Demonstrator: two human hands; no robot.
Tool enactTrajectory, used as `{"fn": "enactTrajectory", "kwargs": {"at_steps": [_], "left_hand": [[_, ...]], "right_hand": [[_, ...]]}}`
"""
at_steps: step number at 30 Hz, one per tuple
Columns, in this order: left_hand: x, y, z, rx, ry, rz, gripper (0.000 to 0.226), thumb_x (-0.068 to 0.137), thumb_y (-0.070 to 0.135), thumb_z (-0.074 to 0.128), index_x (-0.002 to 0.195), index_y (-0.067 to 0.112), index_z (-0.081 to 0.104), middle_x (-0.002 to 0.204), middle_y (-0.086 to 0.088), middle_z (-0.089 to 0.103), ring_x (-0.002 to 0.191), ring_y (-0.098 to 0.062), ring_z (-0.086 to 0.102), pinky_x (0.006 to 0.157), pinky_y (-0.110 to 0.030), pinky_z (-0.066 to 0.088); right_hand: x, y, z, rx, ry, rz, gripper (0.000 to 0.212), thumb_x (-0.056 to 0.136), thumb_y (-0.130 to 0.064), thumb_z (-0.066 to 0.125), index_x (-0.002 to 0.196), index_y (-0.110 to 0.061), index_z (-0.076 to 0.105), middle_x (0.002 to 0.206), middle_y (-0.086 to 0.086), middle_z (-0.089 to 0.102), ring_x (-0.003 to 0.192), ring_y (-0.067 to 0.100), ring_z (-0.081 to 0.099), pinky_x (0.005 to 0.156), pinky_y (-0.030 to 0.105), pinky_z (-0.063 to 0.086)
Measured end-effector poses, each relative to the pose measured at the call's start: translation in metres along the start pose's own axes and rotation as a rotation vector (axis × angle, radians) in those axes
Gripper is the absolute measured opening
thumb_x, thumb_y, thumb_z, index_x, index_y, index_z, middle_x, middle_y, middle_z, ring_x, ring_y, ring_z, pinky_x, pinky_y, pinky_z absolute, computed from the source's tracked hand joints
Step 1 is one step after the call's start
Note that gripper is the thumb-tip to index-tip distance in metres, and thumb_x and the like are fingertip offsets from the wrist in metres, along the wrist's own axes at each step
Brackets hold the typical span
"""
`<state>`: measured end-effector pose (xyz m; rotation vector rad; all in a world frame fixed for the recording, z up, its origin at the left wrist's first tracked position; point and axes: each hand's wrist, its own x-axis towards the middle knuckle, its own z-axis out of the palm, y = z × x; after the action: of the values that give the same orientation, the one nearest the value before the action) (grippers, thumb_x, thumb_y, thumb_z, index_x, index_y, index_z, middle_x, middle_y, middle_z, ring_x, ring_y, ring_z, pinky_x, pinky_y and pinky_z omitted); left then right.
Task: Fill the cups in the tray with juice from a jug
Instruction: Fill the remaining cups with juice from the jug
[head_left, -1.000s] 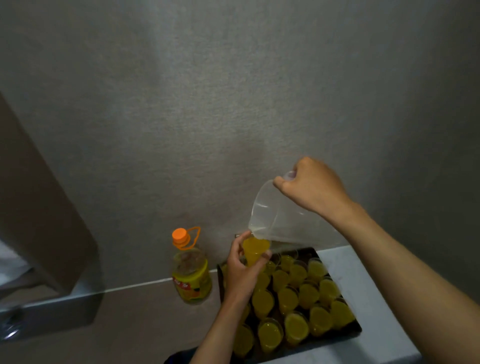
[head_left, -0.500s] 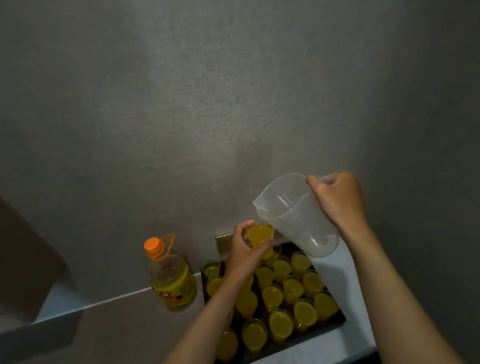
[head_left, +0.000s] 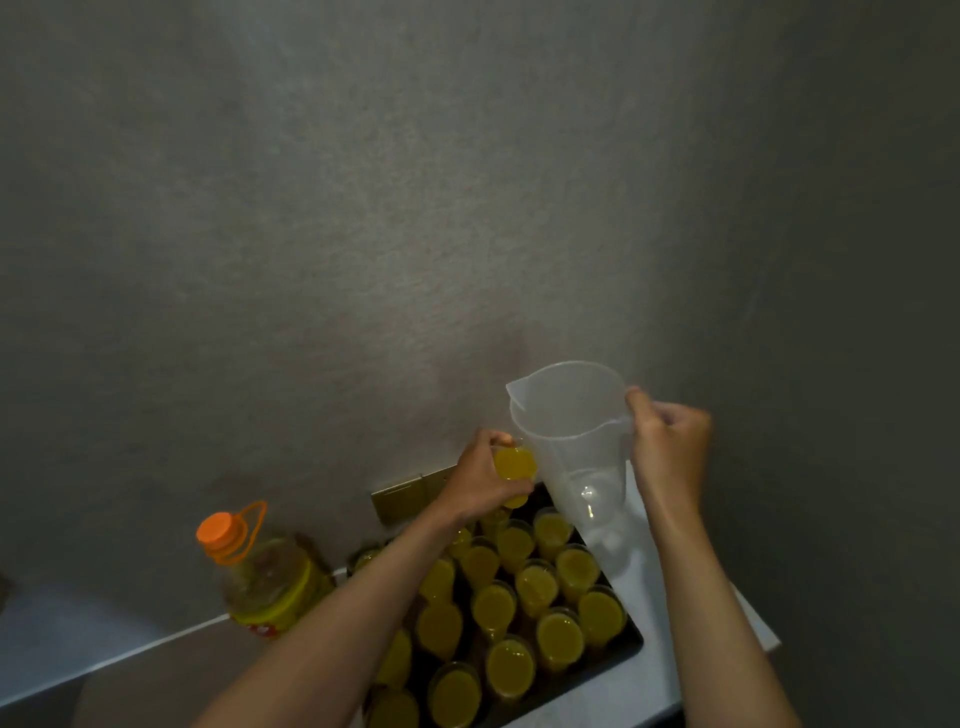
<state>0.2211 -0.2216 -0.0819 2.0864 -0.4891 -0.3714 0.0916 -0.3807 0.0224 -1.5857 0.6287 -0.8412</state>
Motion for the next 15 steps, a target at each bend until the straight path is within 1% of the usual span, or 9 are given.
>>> {"fn": "enactTrajectory", "kwargs": {"at_steps": [2,3,4,6,8,11,12,14,15], "left_hand": [[0.013,-0.003,0.007,0.053,-0.035,-0.011,0.062,0.075,0.022,0.085,0.126,0.02,0.048,0.129,0.003,0.05,0.117,-0.01,0.049,0.078,-0.009,0.041],[0.019,-0.005,0.01,0.075,-0.05,-0.015,0.062,0.075,0.021,0.085,0.125,0.019,0.048,0.129,0.002,0.049,0.118,-0.012,0.049,0.079,-0.011,0.043],[0.025,-0.007,0.013,0.097,-0.059,-0.018,0.062,0.075,0.021,0.085,0.125,0.017,0.048,0.129,0.0,0.049,0.119,-0.015,0.049,0.084,-0.016,0.046],[0.036,-0.013,0.021,0.144,-0.067,-0.027,0.062,0.072,0.021,0.085,0.122,0.015,0.048,0.128,-0.004,0.049,0.12,-0.019,0.048,0.096,-0.031,0.048],[0.046,-0.018,0.028,0.184,-0.069,-0.037,0.063,0.069,0.023,0.086,0.118,0.014,0.048,0.125,-0.004,0.049,0.12,-0.022,0.048,0.101,-0.039,0.048],[0.063,-0.027,0.038,0.26,-0.067,-0.031,0.065,0.061,0.03,0.087,0.11,0.016,0.047,0.119,-0.004,0.048,0.117,-0.025,0.05,0.097,-0.044,0.049],[0.068,-0.029,0.04,0.291,-0.064,-0.029,0.065,0.06,0.03,0.088,0.108,0.015,0.047,0.117,-0.005,0.048,0.115,-0.025,0.049,0.095,-0.044,0.049],[0.077,-0.032,0.045,0.363,-0.063,-0.013,0.062,0.061,0.029,0.089,0.104,0.014,0.046,0.113,-0.005,0.046,0.11,-0.025,0.044,0.09,-0.038,0.045],[0.081,-0.034,0.048,0.402,-0.07,0.002,0.061,0.062,0.029,0.089,0.102,0.014,0.045,0.112,-0.005,0.044,0.109,-0.025,0.041,0.086,-0.035,0.041]], "right_hand": [[0.006,0.009,-0.003,0.023,0.025,0.02,0.05,0.095,-0.016,0.065,0.05,-0.016,0.045,0.047,-0.001,0.034,0.049,0.016,0.031,0.053,0.029,0.028],[0.008,0.013,-0.005,0.032,0.041,0.027,0.049,0.095,-0.016,0.065,0.05,-0.015,0.046,0.049,0.003,0.035,0.05,0.017,0.031,0.053,0.03,0.028],[0.01,0.017,-0.007,0.034,0.053,0.035,0.048,0.095,-0.016,0.065,0.051,-0.015,0.046,0.049,0.004,0.035,0.051,0.018,0.031,0.054,0.03,0.028],[0.014,0.026,-0.011,0.026,0.065,0.053,0.048,0.096,-0.016,0.064,0.051,-0.014,0.046,0.05,0.005,0.034,0.05,0.017,0.03,0.053,0.03,0.029],[0.02,0.033,-0.014,0.014,0.076,0.072,0.049,0.095,-0.018,0.065,0.051,-0.014,0.045,0.05,0.003,0.033,0.05,0.016,0.029,0.053,0.03,0.028],[0.03,0.042,-0.018,0.004,0.093,0.084,0.048,0.091,-0.027,0.064,0.051,-0.006,0.047,0.052,0.005,0.036,0.052,0.016,0.032,0.053,0.03,0.029],[0.033,0.045,-0.019,0.01,0.096,0.092,0.047,0.091,-0.027,0.064,0.052,-0.007,0.049,0.052,0.006,0.037,0.052,0.016,0.032,0.054,0.031,0.029],[0.04,0.048,-0.021,0.029,0.097,0.11,0.045,0.095,-0.022,0.065,0.054,-0.009,0.052,0.052,0.009,0.038,0.051,0.018,0.033,0.054,0.032,0.03],[0.043,0.051,-0.021,0.037,0.099,0.119,0.045,0.096,-0.02,0.065,0.054,-0.007,0.053,0.052,0.01,0.039,0.051,0.019,0.034,0.054,0.032,0.032]]}}
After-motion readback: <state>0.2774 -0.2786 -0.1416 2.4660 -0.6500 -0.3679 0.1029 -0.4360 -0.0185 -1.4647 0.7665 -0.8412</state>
